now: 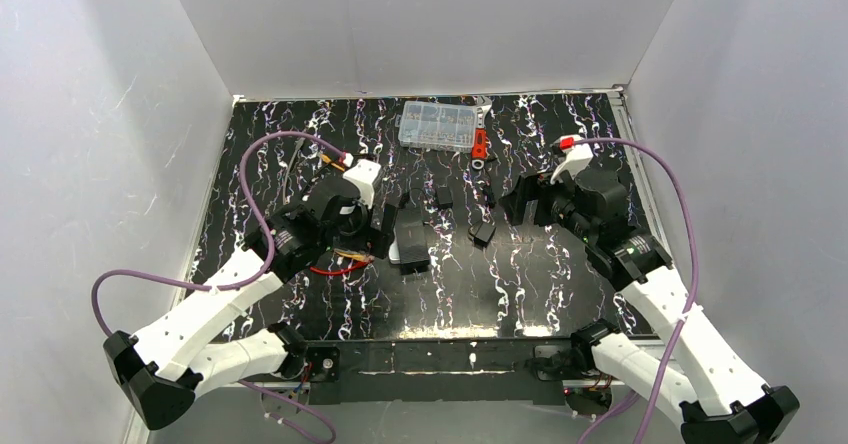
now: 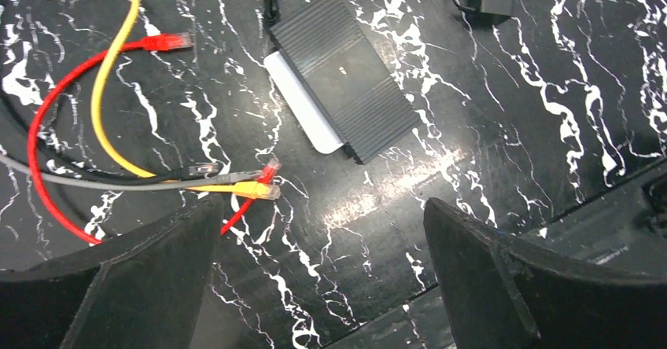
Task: Insert the plug into the switch port
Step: Pick up the connector from the center of the board.
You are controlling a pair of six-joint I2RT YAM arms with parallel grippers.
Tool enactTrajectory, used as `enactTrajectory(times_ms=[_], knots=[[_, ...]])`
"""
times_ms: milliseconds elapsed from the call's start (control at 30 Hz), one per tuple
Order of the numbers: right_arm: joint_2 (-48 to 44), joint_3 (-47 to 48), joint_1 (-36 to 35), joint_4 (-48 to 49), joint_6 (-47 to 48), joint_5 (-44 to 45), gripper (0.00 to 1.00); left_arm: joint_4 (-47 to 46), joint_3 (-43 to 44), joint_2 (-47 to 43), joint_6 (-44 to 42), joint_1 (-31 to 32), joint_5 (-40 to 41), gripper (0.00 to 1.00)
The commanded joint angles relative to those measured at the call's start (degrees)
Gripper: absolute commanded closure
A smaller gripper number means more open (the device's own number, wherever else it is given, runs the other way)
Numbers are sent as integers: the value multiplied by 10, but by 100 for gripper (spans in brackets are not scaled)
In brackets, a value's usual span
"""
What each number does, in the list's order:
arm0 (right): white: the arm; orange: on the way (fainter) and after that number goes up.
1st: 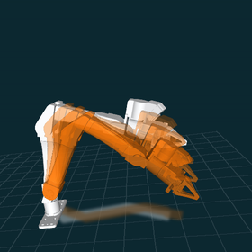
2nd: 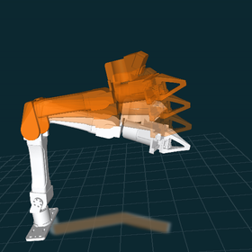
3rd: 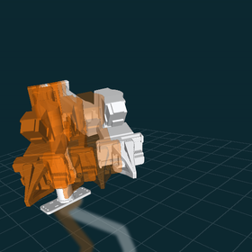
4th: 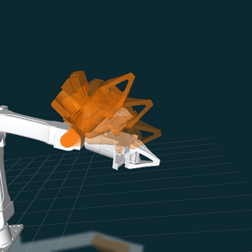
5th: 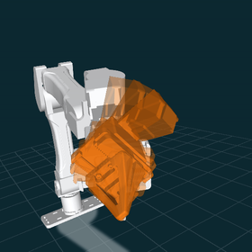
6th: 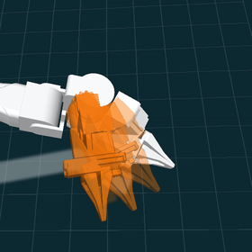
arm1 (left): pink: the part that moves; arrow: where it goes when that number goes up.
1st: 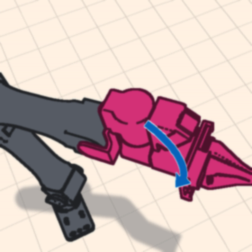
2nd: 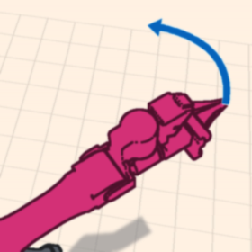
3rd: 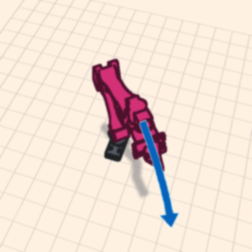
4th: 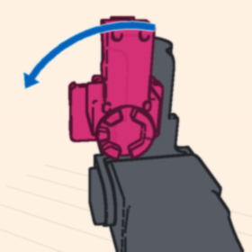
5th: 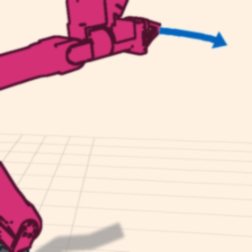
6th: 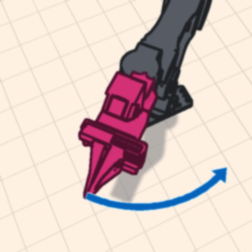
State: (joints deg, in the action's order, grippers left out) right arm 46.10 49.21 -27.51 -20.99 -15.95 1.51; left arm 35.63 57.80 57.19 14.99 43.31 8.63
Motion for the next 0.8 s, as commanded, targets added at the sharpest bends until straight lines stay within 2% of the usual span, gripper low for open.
enactTrajectory(times_ms=[0, 167, 300, 433, 567, 767], knots=[[11, 54, -3, -28, 10, 31, 2, 0, 15, -12, 13, 2, 76, 1], [8, 68, -4, -25, -55, 78, 2, 14, 18, -14, 76, 2, 173, 1], [2, 59, -4, -14, -52, 59, 2, 45, 35, 4, 51, 2, 147, 1], [-14, 49, -3, -4, -9, -34, 2, 57, 47, 9, 29, 3, 100, 1], [-18, 50, -4, -24, -43, 25, 2, 43, 30, -7, 28, 2, 120, 0], [19, 74, -3, -65, -41, -21, 2, 87, 32, 17, 51, 2, 105, 0]])
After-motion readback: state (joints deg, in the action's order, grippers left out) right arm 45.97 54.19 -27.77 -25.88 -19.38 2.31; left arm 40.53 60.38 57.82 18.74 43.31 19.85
